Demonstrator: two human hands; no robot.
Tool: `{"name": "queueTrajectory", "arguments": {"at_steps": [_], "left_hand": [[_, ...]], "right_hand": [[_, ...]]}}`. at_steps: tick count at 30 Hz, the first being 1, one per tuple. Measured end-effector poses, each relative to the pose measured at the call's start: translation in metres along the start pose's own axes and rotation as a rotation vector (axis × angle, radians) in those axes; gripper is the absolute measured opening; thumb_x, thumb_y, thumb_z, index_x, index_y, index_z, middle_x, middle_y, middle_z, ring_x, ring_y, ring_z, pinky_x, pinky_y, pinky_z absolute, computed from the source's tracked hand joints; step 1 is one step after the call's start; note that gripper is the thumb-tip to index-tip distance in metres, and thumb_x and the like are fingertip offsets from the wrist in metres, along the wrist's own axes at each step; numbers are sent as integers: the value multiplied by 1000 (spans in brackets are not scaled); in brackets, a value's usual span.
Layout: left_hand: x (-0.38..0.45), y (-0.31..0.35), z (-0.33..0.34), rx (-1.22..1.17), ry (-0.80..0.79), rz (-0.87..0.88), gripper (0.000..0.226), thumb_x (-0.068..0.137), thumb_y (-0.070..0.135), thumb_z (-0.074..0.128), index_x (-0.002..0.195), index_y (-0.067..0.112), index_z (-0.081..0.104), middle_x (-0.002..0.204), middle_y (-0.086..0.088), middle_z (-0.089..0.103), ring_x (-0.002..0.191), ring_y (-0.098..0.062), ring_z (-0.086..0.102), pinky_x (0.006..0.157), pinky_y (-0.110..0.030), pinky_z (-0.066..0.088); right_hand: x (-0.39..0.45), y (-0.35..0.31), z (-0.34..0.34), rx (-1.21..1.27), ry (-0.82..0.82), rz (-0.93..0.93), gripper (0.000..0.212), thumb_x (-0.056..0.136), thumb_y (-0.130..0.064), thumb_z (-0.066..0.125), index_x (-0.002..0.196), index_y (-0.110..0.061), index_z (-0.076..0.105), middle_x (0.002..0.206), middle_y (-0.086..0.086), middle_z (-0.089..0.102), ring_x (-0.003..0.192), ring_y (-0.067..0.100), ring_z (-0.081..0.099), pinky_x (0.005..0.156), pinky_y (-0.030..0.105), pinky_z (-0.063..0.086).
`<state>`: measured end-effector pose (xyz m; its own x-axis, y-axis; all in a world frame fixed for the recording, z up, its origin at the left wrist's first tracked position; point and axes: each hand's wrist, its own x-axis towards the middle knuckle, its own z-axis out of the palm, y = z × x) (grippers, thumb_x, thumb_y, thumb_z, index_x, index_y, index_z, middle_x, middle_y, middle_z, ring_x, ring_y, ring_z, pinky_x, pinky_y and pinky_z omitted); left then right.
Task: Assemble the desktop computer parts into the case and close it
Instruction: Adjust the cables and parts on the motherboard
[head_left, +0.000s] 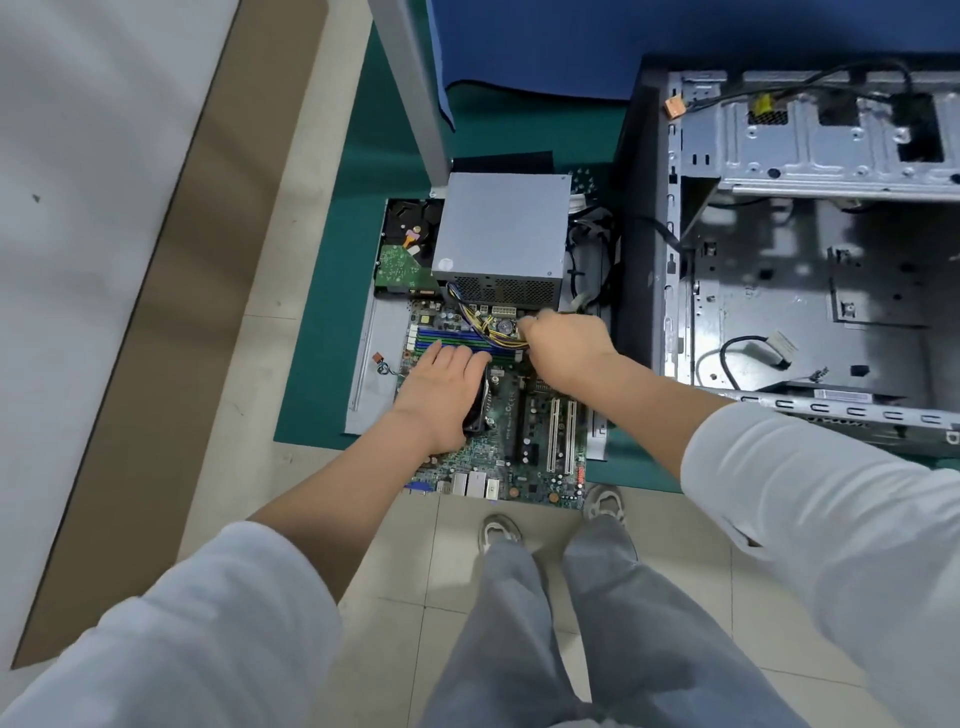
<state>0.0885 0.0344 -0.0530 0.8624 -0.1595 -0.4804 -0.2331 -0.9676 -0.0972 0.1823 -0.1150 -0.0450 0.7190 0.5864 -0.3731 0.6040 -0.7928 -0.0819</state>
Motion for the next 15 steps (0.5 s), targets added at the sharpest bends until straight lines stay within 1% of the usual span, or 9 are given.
{"name": "queueTrajectory", "arguments": {"at_steps": [2, 3, 4, 6, 8, 10, 12, 14, 15], "left_hand": [[1, -2, -4, -5, 12, 28, 99, 67, 40, 77, 144, 12, 20, 131, -7, 40, 122, -25, 40, 108, -36, 28], [1, -4, -6, -12, 17, 34, 96, 66, 38, 78, 141, 13, 25, 128, -6, 43, 118, -24, 44, 103, -35, 33], [1, -5, -9, -18, 16, 39, 92, 65, 37, 78, 139, 14, 28, 125, -5, 45, 114, -23, 46, 100, -34, 36], [-1, -6, -15, -18, 9, 45, 91, 62, 38, 80, 137, 15, 33, 122, -3, 48, 111, -22, 48, 96, -34, 40], [-4, -7, -21, -17, 3, 47, 93, 59, 42, 80, 136, 17, 34, 120, -2, 49, 110, -22, 49, 95, -34, 41], [-9, -9, -27, -28, -7, 43, 95, 57, 45, 79, 137, 18, 34, 120, -2, 50, 111, -23, 49, 93, -34, 42], [-13, -12, -35, -48, -26, 43, 98, 56, 48, 77, 139, 19, 33, 120, -2, 51, 111, -23, 50, 92, -34, 43], [-16, -15, -45, -69, -57, 47, 103, 55, 53, 76, 141, 20, 32, 118, -3, 53, 110, -24, 52, 91, -36, 45], [-17, -17, -50, -75, -67, 50, 105, 54, 56, 76, 141, 20, 31, 118, -3, 54, 109, -24, 52, 92, -36, 45]], "right_hand": [[-1, 4, 0, -4, 6, 24, 38, 88, 0, 49, 124, -11, 45, 100, 8, 62, 72, 28, 54, 51, 29, 32], [-1, 6, -1, 19, 11, 52, 36, 89, -1, 49, 124, -12, 44, 99, 8, 62, 70, 27, 50, 51, 28, 31], [0, 8, -3, 50, 15, 81, 34, 91, -3, 49, 124, -13, 45, 100, 8, 61, 72, 27, 50, 52, 29, 32], [2, 12, -6, 107, 22, 118, 30, 94, -7, 49, 122, -15, 47, 101, 7, 63, 80, 28, 57, 56, 30, 35], [6, 15, -10, 157, 18, 144, 29, 93, -5, 48, 120, -17, 51, 100, 7, 64, 84, 28, 60, 58, 30, 39], [8, 18, -14, 248, -4, 181, 30, 93, -4, 46, 119, -18, 55, 104, 7, 64, 89, 28, 61, 63, 32, 45], [8, 18, -14, 336, -38, 201, 33, 94, -4, 44, 122, -17, 56, 111, 9, 63, 95, 29, 60, 71, 35, 50], [7, 17, -13, 401, -75, 195, 35, 94, -5, 41, 125, -14, 55, 115, 11, 61, 98, 29, 59, 77, 38, 53], [6, 17, -11, 429, -94, 185, 35, 94, -6, 40, 126, -12, 54, 116, 12, 60, 98, 29, 59, 77, 38, 52]]}}
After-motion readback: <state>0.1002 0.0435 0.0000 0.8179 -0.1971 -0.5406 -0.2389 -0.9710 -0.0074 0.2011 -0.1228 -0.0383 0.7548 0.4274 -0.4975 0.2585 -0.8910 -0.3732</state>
